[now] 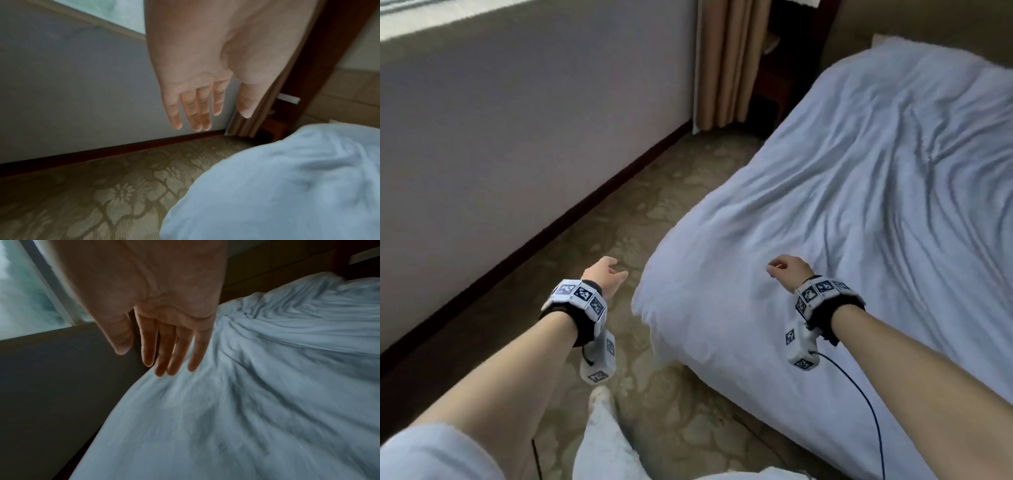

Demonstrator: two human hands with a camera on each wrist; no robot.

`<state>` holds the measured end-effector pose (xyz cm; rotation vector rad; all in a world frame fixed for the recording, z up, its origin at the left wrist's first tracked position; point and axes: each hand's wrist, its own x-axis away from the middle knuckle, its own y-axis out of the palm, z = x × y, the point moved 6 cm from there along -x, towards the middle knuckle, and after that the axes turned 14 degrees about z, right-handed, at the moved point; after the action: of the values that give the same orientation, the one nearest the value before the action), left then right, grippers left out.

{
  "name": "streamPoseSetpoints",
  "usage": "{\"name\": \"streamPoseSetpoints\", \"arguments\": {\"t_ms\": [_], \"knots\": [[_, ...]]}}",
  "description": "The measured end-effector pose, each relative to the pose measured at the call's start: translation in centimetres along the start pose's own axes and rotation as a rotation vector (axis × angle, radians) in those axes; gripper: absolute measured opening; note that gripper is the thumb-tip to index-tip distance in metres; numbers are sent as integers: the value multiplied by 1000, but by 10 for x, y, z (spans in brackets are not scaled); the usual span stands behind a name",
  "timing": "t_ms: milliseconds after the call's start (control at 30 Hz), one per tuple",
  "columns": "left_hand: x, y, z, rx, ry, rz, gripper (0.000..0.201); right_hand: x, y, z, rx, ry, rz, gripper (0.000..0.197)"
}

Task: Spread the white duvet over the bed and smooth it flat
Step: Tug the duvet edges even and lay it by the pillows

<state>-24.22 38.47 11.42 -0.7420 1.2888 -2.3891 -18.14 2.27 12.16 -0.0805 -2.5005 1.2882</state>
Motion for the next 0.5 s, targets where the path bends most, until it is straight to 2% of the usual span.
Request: {"name": "streamPoseSetpoints", "arguments": {"t_ms": [167, 267, 400, 500], "knots": [[-110, 50, 34, -192, 213, -243, 54, -13, 34, 31, -19, 381, 124, 29], [-150, 68, 52, -281, 298, -323, 59, -6, 48, 35, -65, 543, 190, 28], [-186, 98, 73, -350, 347, -403, 65, -9, 60, 29, -139, 643, 272, 26], [-208, 137, 85, -365, 364, -456, 67, -19, 78, 43, -201, 746, 313, 26]]}}
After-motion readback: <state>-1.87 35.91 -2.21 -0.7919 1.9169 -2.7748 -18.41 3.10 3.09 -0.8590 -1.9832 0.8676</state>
